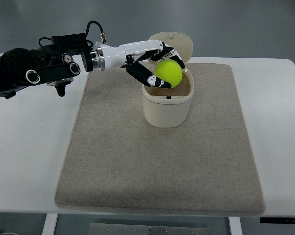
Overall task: Put tennis ball into box with left hand
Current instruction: 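Open the left hand fingers to release the ball into the bin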
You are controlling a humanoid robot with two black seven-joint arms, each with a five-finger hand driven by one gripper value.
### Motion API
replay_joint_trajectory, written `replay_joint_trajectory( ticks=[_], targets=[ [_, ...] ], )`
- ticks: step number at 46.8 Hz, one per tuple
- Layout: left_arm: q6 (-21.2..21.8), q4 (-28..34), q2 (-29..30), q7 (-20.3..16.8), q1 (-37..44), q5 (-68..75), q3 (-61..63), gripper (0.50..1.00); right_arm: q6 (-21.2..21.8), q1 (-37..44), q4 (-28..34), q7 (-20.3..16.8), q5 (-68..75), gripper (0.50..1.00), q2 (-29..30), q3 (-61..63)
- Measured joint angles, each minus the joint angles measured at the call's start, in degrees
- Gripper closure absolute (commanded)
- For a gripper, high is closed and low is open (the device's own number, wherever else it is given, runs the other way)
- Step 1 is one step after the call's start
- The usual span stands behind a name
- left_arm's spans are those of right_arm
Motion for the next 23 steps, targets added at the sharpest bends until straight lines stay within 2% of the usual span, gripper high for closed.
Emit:
replay_joint_trajectory(
  ticks=[11,13,17,23],
  targets=[
    [0.25,-0.12,-0.03,0.0,0.0,-0.04,-0.11,0.791,-0.03,0.01,0.0,0.0,0.0,0.599,0.0,0.0],
    [0.25,-0.17,-0.03,0.0,0.0,-0.04,-0.11,0.772,-0.03,0.02,0.0,0.0,0.0,0.599,0.0,0.0],
    [0.25,-0.2,-0.05,0.0,0.0,-0.04,-0.14,0.765,-0.03,-0.02,0.0,0.0,0.0,0.599,0.0,0.0],
    [0.25,-0.2,-0.06,0.0,0.01,-0.04,-0.2,0.716,-0.01,-0.03,0.0,0.0,0.0,0.599,0.0,0.0]
  ],
)
